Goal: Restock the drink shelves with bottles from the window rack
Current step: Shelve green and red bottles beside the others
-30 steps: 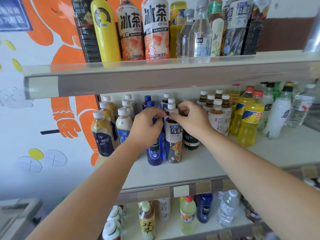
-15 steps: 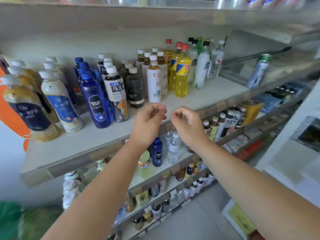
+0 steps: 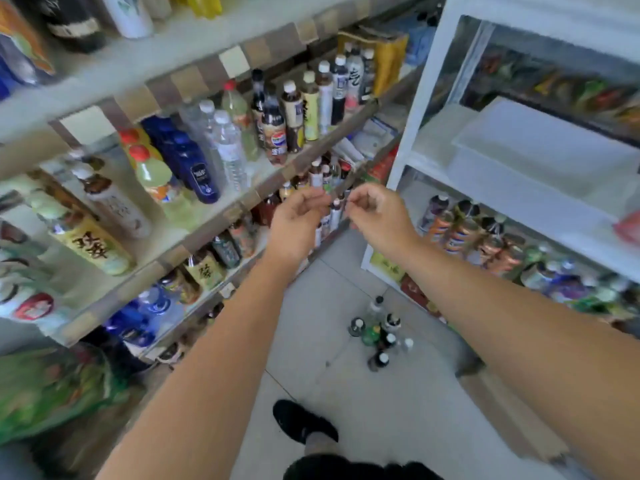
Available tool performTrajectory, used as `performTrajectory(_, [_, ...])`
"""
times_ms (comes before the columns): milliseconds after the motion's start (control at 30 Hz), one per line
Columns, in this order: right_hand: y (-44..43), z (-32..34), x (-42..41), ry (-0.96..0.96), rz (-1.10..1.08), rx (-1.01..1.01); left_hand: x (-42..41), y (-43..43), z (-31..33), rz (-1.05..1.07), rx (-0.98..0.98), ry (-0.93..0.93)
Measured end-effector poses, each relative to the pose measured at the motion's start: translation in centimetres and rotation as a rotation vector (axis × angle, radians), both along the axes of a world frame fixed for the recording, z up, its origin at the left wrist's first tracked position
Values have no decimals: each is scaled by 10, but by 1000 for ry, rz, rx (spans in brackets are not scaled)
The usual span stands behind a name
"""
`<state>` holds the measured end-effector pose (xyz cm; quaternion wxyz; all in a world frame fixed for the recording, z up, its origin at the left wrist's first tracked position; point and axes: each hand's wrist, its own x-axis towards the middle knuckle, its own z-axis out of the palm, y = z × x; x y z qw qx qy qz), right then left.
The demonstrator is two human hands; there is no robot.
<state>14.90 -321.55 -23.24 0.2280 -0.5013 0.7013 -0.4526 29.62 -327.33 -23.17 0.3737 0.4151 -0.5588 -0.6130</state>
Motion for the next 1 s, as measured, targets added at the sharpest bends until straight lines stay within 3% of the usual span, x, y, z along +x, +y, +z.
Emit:
performTrajectory(233, [124,-98,-49,-3,-83,192,-56,101,-103,-143,146,-78])
performTrajectory(433, [181,-175,-61,-65,-186,333,-83,139,-175,-218,231,-135])
performTrajectory(733, [205,-328,-74,-112,-303,584,-97,122,-301,-268,234,-262])
performTrajectory(1000, [180,-479,-94,-112,-361,714,-135,102,-459,-398,156,-428])
